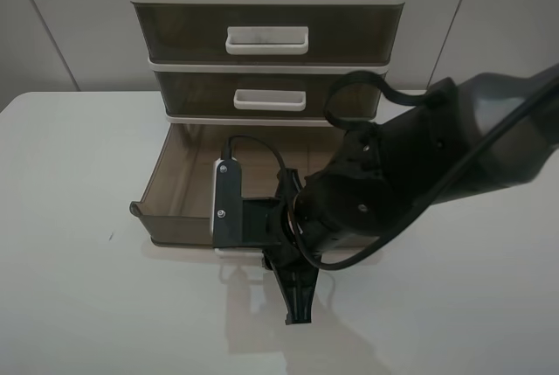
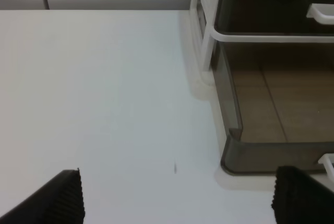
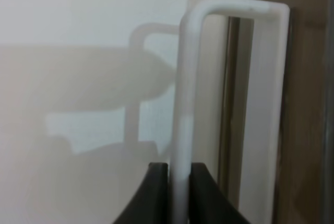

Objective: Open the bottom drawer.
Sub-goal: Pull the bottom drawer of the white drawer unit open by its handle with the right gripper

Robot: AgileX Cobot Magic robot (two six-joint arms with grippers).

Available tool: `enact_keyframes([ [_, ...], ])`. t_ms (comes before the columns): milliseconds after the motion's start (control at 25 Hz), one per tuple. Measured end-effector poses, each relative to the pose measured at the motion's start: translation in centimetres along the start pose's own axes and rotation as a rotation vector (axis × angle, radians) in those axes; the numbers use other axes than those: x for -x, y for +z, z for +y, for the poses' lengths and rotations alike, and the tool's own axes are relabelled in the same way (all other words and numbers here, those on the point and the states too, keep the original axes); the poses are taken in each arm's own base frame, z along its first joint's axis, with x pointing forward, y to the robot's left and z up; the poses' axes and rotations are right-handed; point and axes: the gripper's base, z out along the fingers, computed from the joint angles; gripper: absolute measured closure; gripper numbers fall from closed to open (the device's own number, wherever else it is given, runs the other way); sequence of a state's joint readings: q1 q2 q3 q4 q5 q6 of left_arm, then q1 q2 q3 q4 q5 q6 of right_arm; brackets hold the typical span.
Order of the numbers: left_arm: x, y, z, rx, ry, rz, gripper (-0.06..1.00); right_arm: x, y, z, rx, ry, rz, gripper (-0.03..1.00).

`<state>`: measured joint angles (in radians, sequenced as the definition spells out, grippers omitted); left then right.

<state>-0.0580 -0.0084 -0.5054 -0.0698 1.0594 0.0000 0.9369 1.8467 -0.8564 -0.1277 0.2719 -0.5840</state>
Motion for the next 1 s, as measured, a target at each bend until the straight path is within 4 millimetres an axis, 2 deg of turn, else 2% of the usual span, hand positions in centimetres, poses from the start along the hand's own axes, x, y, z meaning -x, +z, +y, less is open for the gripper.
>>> enact_keyframes([
  [480,0.00,0.00,0.00,0.000,0.000,0.000,0.20,0.00,0.00,0.00,0.000,0.001,0.000,0.90],
  [600,0.00,0.00,0.00,0.000,0.000,0.000,0.20,0.01,0.00,0.01,-0.001,-0.012,0.000,0.86],
  [720,0.00,0.00,0.00,0.000,0.000,0.000,0.20,0.02,0.02,0.22,0.007,-0.037,0.011,0.74],
  [840,0.00,0.00,0.00,0.000,0.000,0.000,0.20,0.02,0.03,0.50,0.018,-0.048,0.022,0.57],
  [1000,0.00,0.00,0.00,0.000,0.000,0.000,0.20,0.14,0.02,0.77,0.024,-0.057,0.024,0.47],
])
